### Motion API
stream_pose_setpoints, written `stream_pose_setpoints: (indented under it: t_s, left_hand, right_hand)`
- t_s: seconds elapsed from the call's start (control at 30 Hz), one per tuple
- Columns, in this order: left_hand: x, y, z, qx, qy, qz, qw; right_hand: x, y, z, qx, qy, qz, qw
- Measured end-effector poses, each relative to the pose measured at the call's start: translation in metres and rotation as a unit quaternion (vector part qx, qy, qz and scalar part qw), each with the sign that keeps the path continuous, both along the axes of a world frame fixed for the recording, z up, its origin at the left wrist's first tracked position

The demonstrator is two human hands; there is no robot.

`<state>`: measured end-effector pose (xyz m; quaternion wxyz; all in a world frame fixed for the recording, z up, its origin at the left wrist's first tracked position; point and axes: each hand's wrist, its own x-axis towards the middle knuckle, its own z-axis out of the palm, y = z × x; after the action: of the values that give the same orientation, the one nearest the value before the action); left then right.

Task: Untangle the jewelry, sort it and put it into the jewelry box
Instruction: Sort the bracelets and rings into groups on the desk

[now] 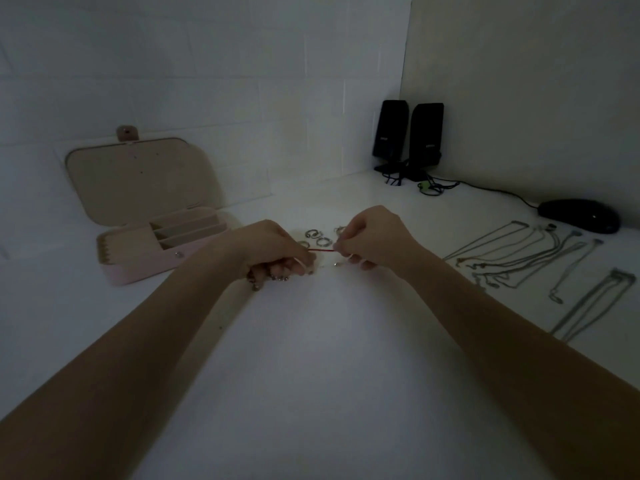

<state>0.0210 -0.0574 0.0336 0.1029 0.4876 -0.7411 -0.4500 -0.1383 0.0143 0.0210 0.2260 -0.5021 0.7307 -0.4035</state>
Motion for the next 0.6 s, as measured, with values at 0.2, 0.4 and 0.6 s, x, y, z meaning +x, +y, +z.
stream_pose_setpoints:
  t_s: [0.2,0.4,0.6]
  left_hand:
    - [0.003,0.001,0.005,-0.031,-0.045,-0.007,0.998]
    - [0.005,0.007,0.021,-0.120,-0.056,-0.005,0.991]
    - [0.005,0.004,0.023,-0.054,0.177,0.026,0.982]
  right_hand:
    - [0.002,-0.005,-0.003,0.013,0.067,0.019,0.997]
    - [-0.001,-0.011,-0.006,0.043,0.112,0.041,0.992]
    - [0.004,-0.009,-0.001,-0.052,0.041,0.035,0.997]
